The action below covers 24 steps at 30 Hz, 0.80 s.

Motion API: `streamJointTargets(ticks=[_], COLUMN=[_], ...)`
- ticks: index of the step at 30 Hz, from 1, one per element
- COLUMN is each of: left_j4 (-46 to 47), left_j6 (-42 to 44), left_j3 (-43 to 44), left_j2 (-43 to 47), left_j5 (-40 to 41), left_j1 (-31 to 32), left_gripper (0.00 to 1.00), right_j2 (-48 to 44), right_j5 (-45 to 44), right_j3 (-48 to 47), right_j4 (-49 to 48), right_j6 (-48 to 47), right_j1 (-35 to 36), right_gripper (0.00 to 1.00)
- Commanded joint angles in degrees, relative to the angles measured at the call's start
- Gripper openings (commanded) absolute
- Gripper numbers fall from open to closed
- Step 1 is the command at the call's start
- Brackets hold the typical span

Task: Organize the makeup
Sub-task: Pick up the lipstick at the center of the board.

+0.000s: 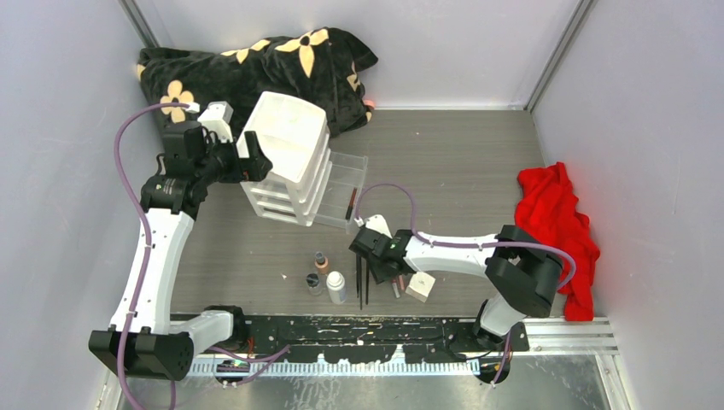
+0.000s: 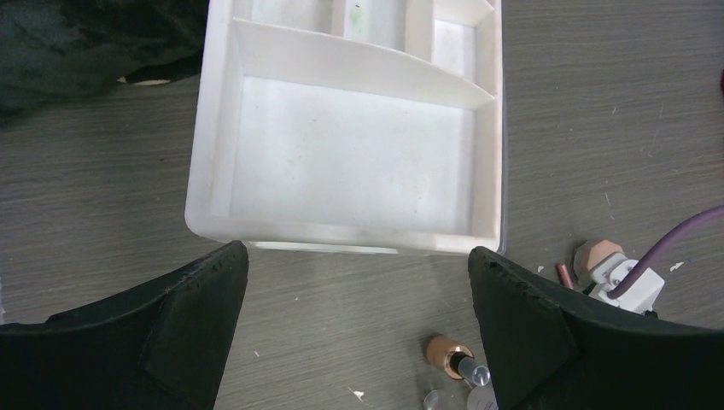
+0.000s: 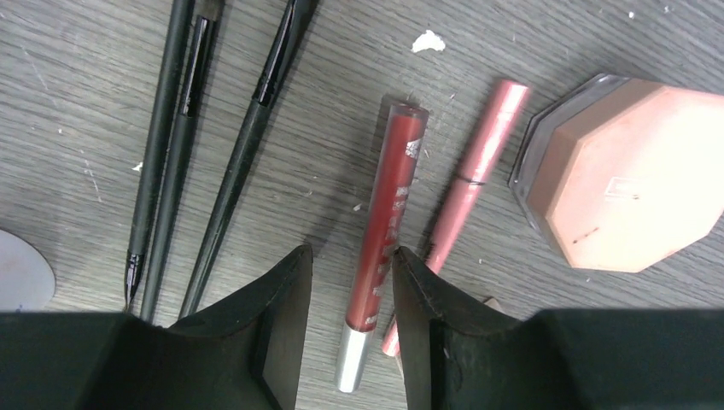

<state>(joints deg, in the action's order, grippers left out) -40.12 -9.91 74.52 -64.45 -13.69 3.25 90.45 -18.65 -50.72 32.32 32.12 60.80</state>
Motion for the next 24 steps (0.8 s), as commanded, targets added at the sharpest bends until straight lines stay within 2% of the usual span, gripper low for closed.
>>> streamJointTargets(ticks=[1,3,4,6,8,9,15,19,21,24], left_j4=[2.11,2.15,2.11,2.15,2.18,2.21,1.95,1.76,1.72,1.57], left_j6=[0.93,0.94,0.95,1.00,0.95,0.95,1.31,1.47,1.40,1.36], left_j3=[-0.05,-0.15,-0.13,-0.24,-0.33,-0.38,-0.50,-0.41,-0.59,-1.09], left_j2=[1.07,1.05,1.14,1.20,1.25,1.25,1.24,1.58,1.78,2.01], left_j5=[-0.55,-0.54,-0.53,-0.48,-0.45,-0.48,-0.37,-0.45,-0.58,-1.20], left_j1=[-0.30,-0.34,-0.33,-0.33,-0.33,-0.30,-0.34,-0.35,-0.34,-0.34], left_gripper=[1.00,1.00,1.00,1.00,1.00,1.00,1.00,1.00,1.00,1.00], right_j2=[0.82,1.19,1.33,1.62,1.90,1.92,0.17,-0.71,-0.70,1.33], right_j5=[0.60,0.81,0.75,0.45,-0.14,-0.75,-5.88,-7.31,-6.57,0.02], right_j3=[0.97,1.42,1.55,1.85,1.85,1.81,-1.86,-10.06,-14.80,-21.89], right_j4=[-3.03,-3.44,-3.55,-3.52,-3.14,-2.71,0.86,2.30,0.98,-2.80], right_j6=[1.70,1.94,2.07,2.29,2.45,2.59,1.26,-3.54,-6.60,-10.42], right_j1=[0.29,0.30,0.29,0.29,0.32,0.29,0.15,-1.52,-4.06,-10.30], right_gripper=[0.45,0.45,0.41,0.25,0.04,0.01,0.01,0.01,0.01,0.01])
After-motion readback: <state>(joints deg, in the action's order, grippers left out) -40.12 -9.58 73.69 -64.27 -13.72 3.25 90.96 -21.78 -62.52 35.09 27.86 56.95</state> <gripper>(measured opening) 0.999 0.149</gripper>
